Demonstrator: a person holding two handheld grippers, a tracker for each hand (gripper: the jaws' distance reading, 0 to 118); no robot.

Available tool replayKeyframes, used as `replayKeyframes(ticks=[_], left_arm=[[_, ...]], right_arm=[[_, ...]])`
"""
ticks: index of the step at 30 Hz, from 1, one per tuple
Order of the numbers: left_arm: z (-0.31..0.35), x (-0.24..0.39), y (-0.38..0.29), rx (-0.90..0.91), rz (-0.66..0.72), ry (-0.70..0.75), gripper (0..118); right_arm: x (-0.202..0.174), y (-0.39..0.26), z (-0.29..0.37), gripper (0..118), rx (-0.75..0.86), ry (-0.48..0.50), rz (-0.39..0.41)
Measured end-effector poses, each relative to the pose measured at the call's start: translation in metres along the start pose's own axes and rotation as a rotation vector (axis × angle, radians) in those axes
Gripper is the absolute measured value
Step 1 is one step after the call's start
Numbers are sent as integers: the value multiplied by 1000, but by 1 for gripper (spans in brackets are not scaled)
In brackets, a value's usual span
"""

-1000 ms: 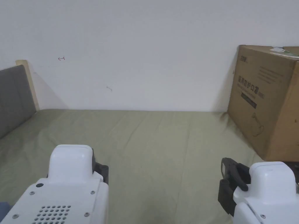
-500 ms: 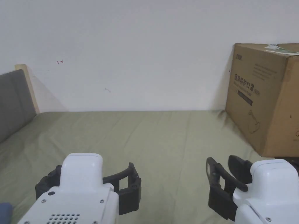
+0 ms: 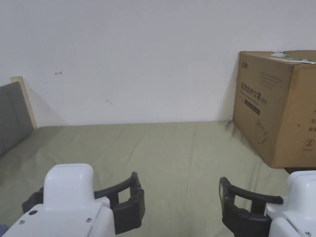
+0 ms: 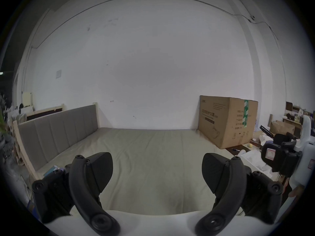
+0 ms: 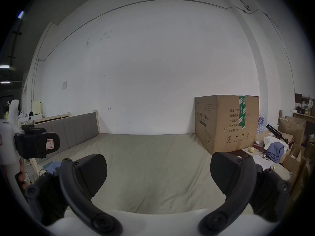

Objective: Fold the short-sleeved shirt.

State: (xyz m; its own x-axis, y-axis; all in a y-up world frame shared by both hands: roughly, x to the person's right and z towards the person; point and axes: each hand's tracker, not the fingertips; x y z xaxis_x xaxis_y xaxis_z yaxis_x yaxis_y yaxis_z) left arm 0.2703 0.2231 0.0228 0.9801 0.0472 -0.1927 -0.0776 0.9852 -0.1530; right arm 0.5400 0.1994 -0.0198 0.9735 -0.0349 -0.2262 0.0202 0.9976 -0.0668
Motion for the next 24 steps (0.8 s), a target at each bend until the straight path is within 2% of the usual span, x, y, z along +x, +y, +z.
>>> replayKeyframes(ticks=[4, 12, 24], left_arm=[[-8, 0, -2, -50, -26, 126, 107], [-12, 2, -3, -74, 17, 75, 107], [-11, 4, -2, -26, -11, 32, 107]], right_arm=[[8, 2, 3, 118, 1, -25, -15], [9, 0, 5, 118, 12, -63, -35], [-1, 0, 5, 118, 1, -47, -18]])
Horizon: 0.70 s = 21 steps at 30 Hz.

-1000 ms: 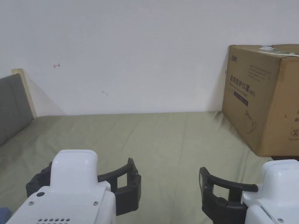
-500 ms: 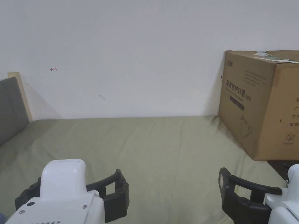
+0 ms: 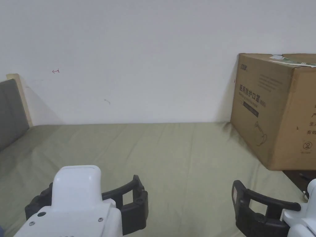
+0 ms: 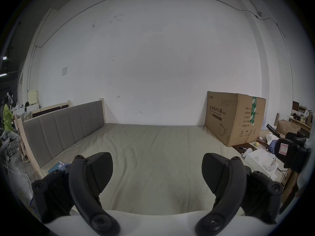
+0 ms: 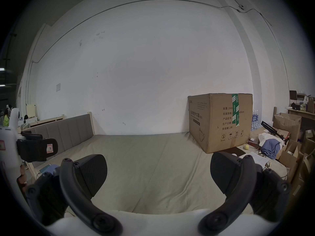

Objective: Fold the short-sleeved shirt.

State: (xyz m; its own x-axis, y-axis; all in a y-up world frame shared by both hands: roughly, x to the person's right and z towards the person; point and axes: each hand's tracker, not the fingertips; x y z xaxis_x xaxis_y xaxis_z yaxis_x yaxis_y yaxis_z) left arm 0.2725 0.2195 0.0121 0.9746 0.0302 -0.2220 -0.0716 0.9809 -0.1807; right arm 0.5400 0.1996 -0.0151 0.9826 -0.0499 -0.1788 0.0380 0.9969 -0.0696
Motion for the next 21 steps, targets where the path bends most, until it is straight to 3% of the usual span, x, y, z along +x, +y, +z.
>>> replayKeyframes(ticks=[6, 21], left_arm=[[-5, -9, -3, -7, 47, -54, 107], [4, -2, -7, 1, -34, -51, 110]], right_arm=[[-2, -1, 0, 118, -6, 7, -5], [-6, -1, 1, 118, -19, 12, 11]])
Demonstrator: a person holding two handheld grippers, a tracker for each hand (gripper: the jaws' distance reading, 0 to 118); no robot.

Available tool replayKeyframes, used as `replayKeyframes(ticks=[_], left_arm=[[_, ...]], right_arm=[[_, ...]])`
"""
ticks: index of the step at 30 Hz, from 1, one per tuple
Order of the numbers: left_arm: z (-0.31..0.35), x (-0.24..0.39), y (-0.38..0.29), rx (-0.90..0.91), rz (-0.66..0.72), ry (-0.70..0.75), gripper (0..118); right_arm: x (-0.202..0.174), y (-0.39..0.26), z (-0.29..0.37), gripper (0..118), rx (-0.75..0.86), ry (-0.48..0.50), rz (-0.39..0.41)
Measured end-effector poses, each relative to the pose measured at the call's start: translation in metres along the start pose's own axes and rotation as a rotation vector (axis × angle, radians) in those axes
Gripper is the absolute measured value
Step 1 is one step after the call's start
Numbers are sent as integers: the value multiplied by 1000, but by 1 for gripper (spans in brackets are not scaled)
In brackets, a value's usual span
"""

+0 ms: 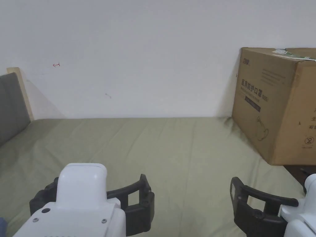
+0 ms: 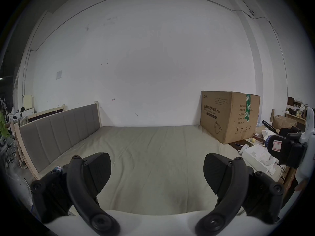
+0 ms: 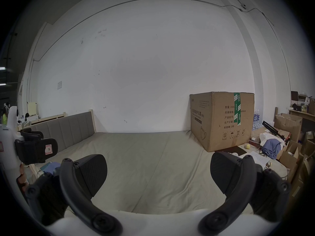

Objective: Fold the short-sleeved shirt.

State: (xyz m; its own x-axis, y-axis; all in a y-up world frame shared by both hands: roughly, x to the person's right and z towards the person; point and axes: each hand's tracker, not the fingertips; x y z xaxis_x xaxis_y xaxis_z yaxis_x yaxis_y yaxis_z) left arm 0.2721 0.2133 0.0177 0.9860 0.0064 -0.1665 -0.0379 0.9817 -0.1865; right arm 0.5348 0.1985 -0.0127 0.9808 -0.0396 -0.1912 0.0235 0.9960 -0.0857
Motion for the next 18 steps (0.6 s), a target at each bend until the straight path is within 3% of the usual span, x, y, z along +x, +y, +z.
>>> replayKeyframes(ticks=[18], left_arm=[[1, -1, 3, -84, 81, -82, 110]], right_arm=[[-3, 0, -2, 118, -4, 18, 14]])
